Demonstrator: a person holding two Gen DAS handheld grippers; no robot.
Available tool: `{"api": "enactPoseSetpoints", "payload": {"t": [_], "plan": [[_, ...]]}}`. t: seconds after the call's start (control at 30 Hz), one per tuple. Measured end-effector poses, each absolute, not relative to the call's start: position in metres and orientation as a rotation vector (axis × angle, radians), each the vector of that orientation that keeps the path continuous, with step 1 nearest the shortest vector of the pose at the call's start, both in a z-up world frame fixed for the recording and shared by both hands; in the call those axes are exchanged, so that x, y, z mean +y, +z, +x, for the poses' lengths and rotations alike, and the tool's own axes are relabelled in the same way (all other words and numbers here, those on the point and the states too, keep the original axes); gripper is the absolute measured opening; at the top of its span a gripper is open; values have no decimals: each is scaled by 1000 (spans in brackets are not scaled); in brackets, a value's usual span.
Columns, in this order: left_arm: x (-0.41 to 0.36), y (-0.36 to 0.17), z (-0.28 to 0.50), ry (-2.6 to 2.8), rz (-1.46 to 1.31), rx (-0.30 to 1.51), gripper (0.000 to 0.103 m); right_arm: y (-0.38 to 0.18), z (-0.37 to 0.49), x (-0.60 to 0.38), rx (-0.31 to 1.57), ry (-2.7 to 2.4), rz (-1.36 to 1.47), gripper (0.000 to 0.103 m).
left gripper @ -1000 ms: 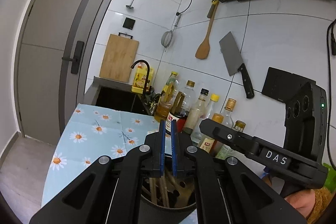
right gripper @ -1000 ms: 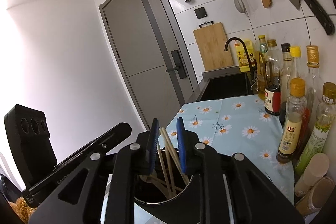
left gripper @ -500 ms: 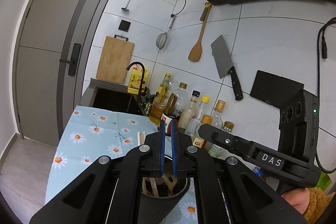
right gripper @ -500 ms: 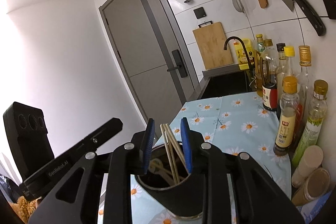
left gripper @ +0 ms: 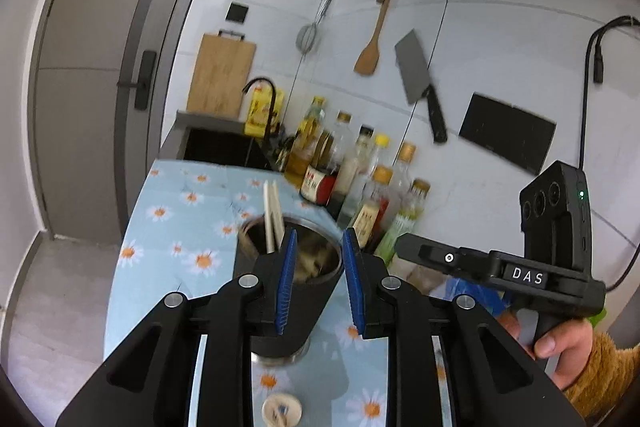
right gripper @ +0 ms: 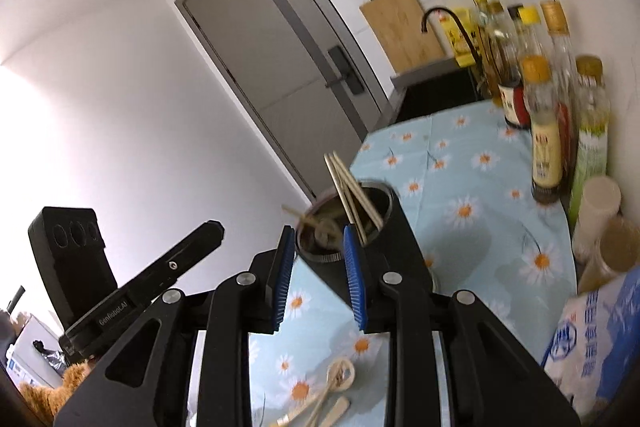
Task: Organize utensils
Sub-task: 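Move both open tools back down to the remaining utensils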
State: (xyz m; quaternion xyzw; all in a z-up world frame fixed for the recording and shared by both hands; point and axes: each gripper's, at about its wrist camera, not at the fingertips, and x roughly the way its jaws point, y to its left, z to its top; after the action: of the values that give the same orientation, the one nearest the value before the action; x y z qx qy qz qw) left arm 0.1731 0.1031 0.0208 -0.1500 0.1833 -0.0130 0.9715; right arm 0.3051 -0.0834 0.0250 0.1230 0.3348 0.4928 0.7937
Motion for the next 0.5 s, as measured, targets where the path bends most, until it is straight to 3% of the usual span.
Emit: {"api": "enactPoseSetpoints", "payload": {"t": [0.5], "plan": [[107, -40, 129, -24, -339, 646, 23, -52, 269, -82, 1099, 1064, 285, 29]]}}
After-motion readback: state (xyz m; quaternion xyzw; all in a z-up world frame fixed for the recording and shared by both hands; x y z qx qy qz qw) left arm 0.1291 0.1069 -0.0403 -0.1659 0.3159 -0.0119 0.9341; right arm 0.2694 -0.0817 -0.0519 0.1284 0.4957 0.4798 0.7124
